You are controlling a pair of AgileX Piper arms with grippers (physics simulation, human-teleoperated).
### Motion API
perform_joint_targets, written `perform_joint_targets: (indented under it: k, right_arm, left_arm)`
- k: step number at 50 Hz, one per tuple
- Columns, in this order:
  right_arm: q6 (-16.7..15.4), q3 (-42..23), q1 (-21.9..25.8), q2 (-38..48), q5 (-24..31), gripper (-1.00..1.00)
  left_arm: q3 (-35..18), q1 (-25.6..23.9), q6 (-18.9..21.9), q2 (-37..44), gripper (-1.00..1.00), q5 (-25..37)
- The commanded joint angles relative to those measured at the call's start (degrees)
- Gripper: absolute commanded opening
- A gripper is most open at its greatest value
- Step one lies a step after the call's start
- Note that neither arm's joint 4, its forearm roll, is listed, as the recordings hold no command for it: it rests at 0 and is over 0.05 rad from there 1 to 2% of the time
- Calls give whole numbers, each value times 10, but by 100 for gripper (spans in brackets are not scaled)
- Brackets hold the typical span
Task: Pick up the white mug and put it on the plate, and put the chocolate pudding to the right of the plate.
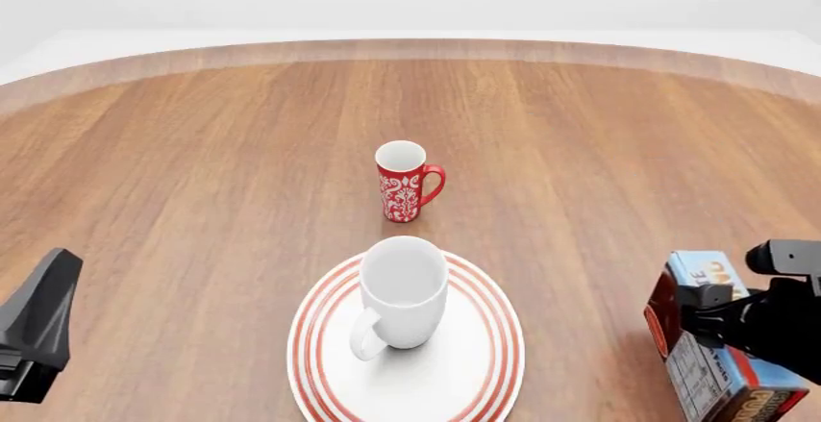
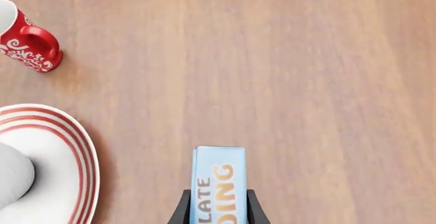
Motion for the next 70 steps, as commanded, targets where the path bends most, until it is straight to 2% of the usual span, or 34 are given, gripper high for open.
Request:
perform_joint_targets:
  k: [1, 27, 38, 39, 53, 65, 70]
  right_arm:
    - [8, 16, -4, 7, -15, -100]
    - [13, 60, -2, 58, -86, -100]
    - [12, 63, -3, 67, -94, -100]
    - [12, 63, -2, 69, -95, 100]
    - [13, 56, -1, 49, -74, 100]
    - [11, 24, -8, -2, -16, 100]
    - [13, -6, -8, -36, 26, 100]
  left_arm:
    - [0, 0, 1, 0, 100, 0]
    - [-2, 0, 2, 0, 100, 1]
    - [-1, 0, 2, 0, 100, 1]
    - [-1, 0, 2, 0, 100, 1]
    - [-1, -1, 3, 0, 100, 0]
    - [0, -3, 4, 0, 100, -1]
    - [0, -4, 5, 0, 100, -2]
